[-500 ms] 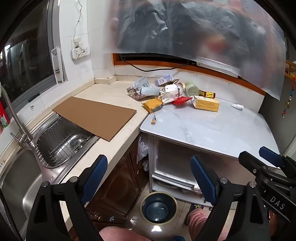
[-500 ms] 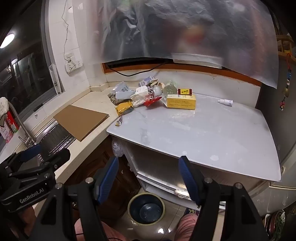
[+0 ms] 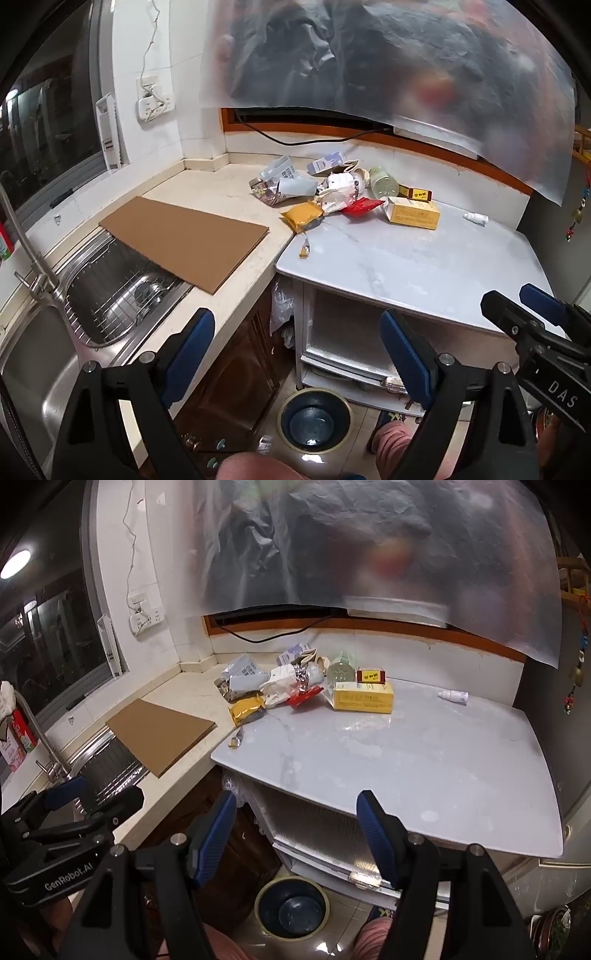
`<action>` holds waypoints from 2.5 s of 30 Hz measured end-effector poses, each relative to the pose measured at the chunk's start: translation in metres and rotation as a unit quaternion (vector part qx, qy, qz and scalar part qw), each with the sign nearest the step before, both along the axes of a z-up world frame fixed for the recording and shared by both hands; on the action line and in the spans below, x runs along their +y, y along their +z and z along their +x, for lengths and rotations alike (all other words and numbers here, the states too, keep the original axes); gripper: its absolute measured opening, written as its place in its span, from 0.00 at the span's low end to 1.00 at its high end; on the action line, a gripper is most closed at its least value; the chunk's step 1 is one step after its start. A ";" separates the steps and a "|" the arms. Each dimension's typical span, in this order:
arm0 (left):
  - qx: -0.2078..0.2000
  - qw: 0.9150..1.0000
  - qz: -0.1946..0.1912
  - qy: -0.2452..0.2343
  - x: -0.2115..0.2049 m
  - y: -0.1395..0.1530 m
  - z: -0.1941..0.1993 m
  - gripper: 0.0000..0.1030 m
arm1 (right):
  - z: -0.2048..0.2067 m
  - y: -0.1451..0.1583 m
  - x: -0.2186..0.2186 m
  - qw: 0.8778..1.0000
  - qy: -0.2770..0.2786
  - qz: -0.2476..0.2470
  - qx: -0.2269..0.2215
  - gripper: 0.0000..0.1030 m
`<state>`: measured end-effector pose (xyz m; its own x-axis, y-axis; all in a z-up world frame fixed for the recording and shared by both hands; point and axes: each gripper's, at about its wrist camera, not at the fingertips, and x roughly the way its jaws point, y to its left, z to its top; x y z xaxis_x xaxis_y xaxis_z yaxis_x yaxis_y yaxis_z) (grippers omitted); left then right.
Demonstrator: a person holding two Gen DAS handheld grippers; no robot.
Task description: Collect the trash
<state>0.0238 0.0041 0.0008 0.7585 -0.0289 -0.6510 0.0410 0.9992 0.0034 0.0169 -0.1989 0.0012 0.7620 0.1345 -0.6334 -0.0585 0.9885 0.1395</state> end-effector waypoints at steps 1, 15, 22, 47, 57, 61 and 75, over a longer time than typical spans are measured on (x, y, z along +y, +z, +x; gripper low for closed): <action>0.000 1.000 0.000 -0.003 0.000 0.000 0.003 0.87 | 0.001 0.000 0.000 1.000 -0.001 0.000 -0.003 0.66; -0.014 1.000 0.017 -0.018 -0.012 0.012 0.008 0.87 | 0.009 0.015 -0.004 0.999 0.005 0.022 -0.023 0.66; 0.000 1.000 0.003 0.008 -0.007 0.004 -0.009 0.87 | -0.005 0.007 -0.002 1.000 0.024 0.020 -0.006 0.66; 0.010 1.000 0.014 0.001 -0.027 0.005 -0.017 0.87 | -0.018 -0.003 -0.013 0.999 0.030 0.022 0.014 0.66; 0.003 1.000 0.013 0.005 -0.019 0.006 -0.013 0.87 | -0.016 -0.001 -0.001 0.999 0.038 0.016 0.010 0.66; 0.002 1.000 0.010 0.007 -0.014 0.007 -0.014 0.87 | -0.017 0.001 0.004 0.999 0.039 0.010 0.007 0.66; 0.009 1.000 0.003 0.005 -0.012 0.008 -0.010 0.84 | -0.016 0.004 0.007 0.999 0.043 0.012 0.007 0.66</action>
